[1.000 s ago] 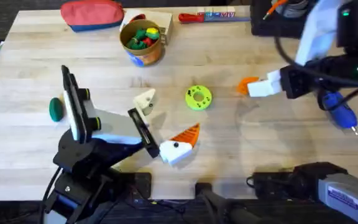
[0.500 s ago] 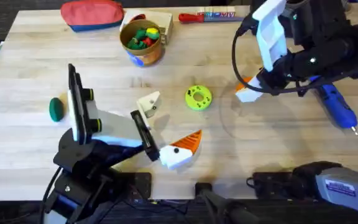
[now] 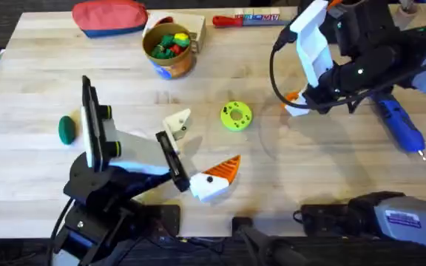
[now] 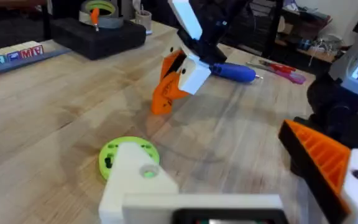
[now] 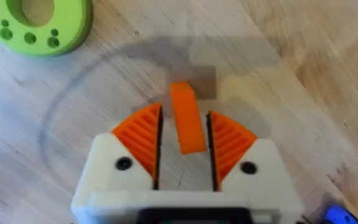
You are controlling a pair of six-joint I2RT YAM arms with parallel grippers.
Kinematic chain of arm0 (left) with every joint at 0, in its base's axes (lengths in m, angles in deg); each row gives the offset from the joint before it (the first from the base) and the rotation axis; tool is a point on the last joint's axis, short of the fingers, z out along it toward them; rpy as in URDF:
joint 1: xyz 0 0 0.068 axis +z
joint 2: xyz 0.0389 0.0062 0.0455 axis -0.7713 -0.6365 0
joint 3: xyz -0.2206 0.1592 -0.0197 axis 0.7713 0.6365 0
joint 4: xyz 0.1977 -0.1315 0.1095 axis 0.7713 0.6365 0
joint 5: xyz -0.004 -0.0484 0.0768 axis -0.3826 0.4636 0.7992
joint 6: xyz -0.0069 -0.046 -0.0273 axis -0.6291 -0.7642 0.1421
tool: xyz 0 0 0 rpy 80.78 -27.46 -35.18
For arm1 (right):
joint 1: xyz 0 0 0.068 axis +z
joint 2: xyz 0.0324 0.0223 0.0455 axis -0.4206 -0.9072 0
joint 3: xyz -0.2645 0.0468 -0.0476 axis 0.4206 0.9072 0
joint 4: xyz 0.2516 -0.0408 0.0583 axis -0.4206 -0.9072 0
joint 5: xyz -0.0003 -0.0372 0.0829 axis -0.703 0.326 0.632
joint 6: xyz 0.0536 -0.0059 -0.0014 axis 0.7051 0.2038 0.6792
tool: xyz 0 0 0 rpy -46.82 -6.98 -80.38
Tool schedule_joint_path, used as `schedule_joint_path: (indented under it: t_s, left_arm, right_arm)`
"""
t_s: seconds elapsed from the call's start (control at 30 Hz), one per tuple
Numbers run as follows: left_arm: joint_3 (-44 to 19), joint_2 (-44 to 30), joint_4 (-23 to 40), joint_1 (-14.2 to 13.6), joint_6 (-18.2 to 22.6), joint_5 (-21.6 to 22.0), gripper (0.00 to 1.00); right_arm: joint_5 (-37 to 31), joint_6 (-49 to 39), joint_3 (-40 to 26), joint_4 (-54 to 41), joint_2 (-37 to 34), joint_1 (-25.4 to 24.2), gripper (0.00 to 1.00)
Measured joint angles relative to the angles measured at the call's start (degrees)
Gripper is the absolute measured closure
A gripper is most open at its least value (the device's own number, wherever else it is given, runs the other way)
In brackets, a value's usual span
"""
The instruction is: Pick up the gripper from the table and insert it into the empty holder that is missing its gripper. Then pick up a screw, insert it into the mounting hole, and use the screwdriver to tighten it. Finally, clean up the table by picking up the vegetable and placing it into the bucket.
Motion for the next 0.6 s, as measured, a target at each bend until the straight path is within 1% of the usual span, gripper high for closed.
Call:
schedule_joint_path:
  t_s: [0.1,0.17,0.2,0.27,0.43,0.5,0.6]
  left_arm:
    - [0.0,0.0,0.0,0.0,0.0,0.0,0.014]
    - [0.0,0.0,0.0,0.0,0.0,0.0,0.014]
    - [0.0,0.0,0.0,0.0,0.0,0.0,0.014]
    - [0.0,0.0,0.0,0.0,0.0,0.0,0.013]
    - [0.0,0.0,0.0,0.0,0.0,0.0,0.014]
    - [0.0,0.0,0.0,0.0,0.0,0.0,0.014]
    - [0.0,0.0,0.0,0.0,0.0,0.0,0.014]
  right_arm:
    - [0.0,-0.2,0.0,-0.1,0.0,0.0,0.708]
    - [0.0,-0.4,-0.1,-0.4,0.0,0.0,0.904]
    - [0.0,-0.3,-0.3,-0.7,0.0,0.0,0.966]
    - [0.0,-0.4,-0.9,-1.9,0.1,0.0,0.995]
    - [0.0,0.8,-4.7,-8.1,3.0,-0.1,0.997]
    - [0.0,2.3,-6.3,-9.0,5.7,-0.2,0.997]
    - [1.0,5.4,-7.5,-9.2,12.0,-1.3,0.997]
